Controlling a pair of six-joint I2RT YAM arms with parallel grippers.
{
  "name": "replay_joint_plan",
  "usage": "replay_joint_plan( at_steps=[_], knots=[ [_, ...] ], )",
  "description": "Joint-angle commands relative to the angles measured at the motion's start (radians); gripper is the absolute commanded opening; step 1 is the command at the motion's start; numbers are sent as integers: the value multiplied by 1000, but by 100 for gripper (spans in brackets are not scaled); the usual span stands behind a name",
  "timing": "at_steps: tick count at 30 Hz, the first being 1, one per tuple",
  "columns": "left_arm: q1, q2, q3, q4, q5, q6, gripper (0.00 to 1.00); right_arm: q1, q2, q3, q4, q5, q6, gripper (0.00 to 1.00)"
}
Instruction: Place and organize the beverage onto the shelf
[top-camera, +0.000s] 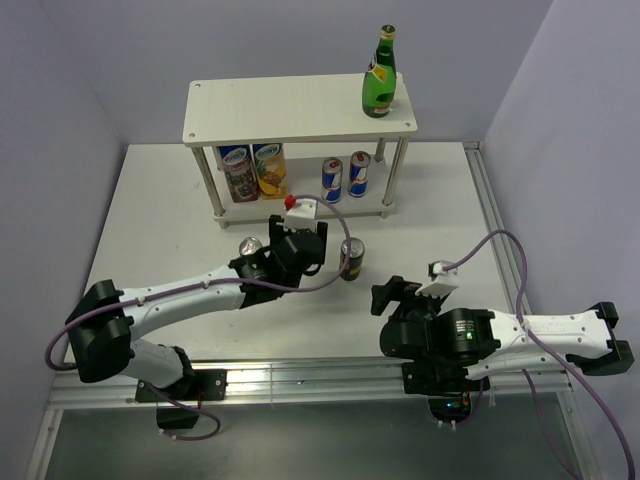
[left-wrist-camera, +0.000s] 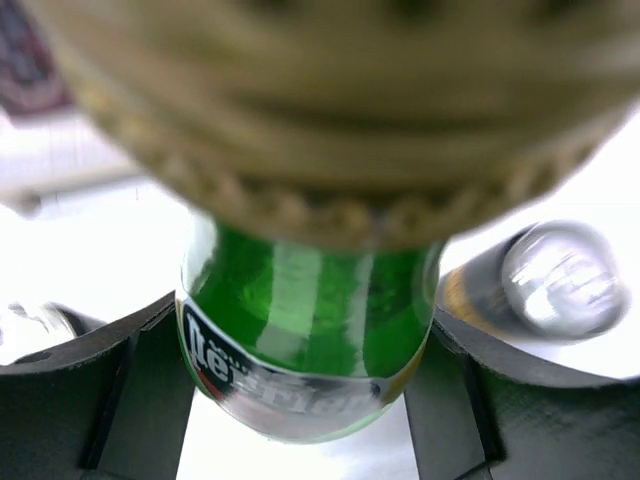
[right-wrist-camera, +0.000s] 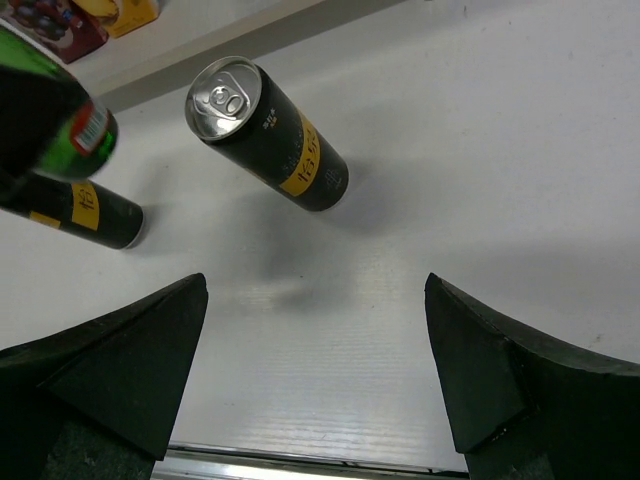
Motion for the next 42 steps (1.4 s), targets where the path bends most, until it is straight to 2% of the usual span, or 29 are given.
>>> replay_joint_plan(
  at_steps=[1, 3, 7, 11, 15, 20, 31, 37, 42],
  knots=[
    [31, -66, 180, 17, 6, 95, 0, 9, -17, -7, 11, 58, 23, 96],
    [60, -61, 244, 8, 47, 150, 0, 9, -17, -7, 8, 59, 25, 96],
    [126, -6, 503, -49, 127, 224, 0, 7, -27, -12, 14, 65, 21, 96],
    [192, 117, 751, -115, 198, 302, 0, 9, -34, -21, 23, 70, 14, 96],
    [243, 244, 1067, -208, 281, 321, 0, 9, -40, -24, 25, 71, 15, 96],
    [286, 433, 1377, -301, 344, 342, 0, 7, -46, -30, 29, 73, 17, 96],
    [332, 620, 1456, -184, 442, 312, 0, 9, -80, -44, 39, 76, 12, 95],
    [335, 668, 1486, -143, 457, 307, 0, 10, -86, -50, 48, 79, 5, 95],
    [335, 675, 1442, -127, 485, 295, 4, 10, -83, -56, 60, 82, -3, 95]
  ],
)
